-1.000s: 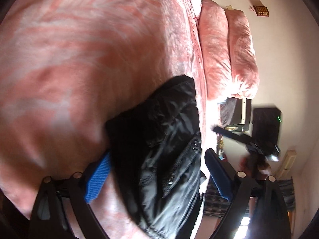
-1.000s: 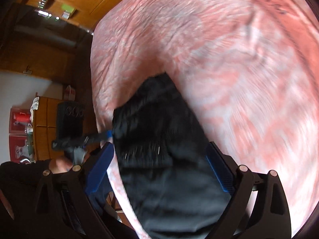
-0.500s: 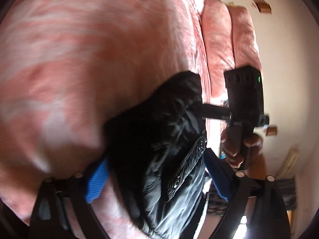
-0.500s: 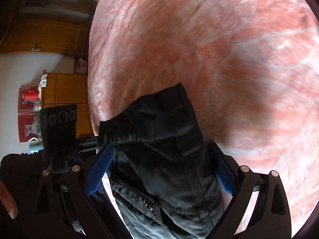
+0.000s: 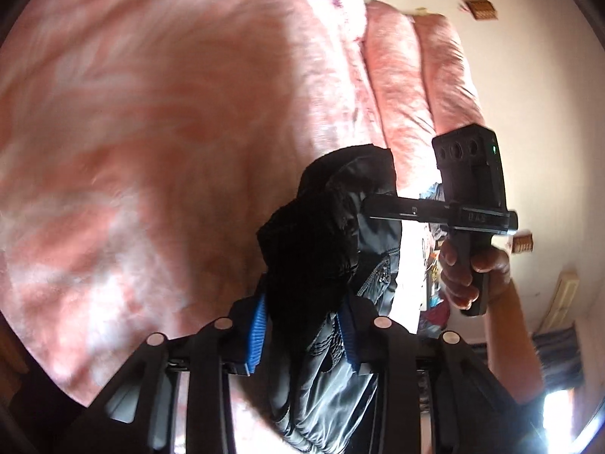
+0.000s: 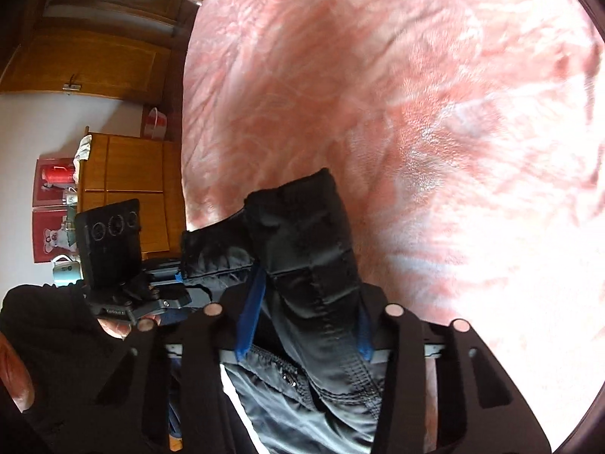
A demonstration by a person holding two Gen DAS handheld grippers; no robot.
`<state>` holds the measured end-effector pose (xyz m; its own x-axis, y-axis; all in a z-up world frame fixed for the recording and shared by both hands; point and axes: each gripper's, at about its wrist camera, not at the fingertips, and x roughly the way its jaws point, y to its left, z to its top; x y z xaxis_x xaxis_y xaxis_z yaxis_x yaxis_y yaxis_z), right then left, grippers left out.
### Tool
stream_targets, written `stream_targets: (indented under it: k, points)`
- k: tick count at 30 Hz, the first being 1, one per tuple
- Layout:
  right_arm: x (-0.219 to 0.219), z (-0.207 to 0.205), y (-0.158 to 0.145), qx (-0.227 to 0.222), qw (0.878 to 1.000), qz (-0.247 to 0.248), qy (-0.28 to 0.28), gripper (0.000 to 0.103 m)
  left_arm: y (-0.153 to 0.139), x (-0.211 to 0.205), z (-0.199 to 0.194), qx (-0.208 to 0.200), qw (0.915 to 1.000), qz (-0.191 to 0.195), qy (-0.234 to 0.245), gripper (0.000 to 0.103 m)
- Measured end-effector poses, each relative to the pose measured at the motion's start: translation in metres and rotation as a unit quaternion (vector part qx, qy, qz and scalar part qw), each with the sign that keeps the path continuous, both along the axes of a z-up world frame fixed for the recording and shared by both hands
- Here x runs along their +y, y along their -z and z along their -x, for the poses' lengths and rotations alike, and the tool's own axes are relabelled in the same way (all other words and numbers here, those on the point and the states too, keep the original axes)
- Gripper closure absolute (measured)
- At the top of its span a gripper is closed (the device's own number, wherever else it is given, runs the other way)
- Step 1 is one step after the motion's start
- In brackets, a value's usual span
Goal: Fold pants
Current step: 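Grasp the folded pants edge with the left tool while the right tool grips the other side, then lift the gripped black pants up off the bed with both tools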
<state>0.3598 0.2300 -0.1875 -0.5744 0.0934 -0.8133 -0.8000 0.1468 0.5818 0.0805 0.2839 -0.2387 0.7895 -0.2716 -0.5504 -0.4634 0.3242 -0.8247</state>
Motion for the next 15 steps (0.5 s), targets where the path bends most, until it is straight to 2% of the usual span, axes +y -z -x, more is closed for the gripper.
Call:
stream_targets:
  k: [6, 15]
  points:
    - [-0.018, 0.011, -0.047, -0.05, 0.998, -0.02, -0.017, 0.07, -0.033, -0.009, -0.005, -0.01, 0.9988, -0.044, 0.02, 0.073]
    - [-0.05, 0.023, -0.106, -0.114, 0.993, -0.037, -0.015, 0.071, -0.09, -0.032, -0.013, -0.03, 0.9917, -0.113, 0.054, 0.074]
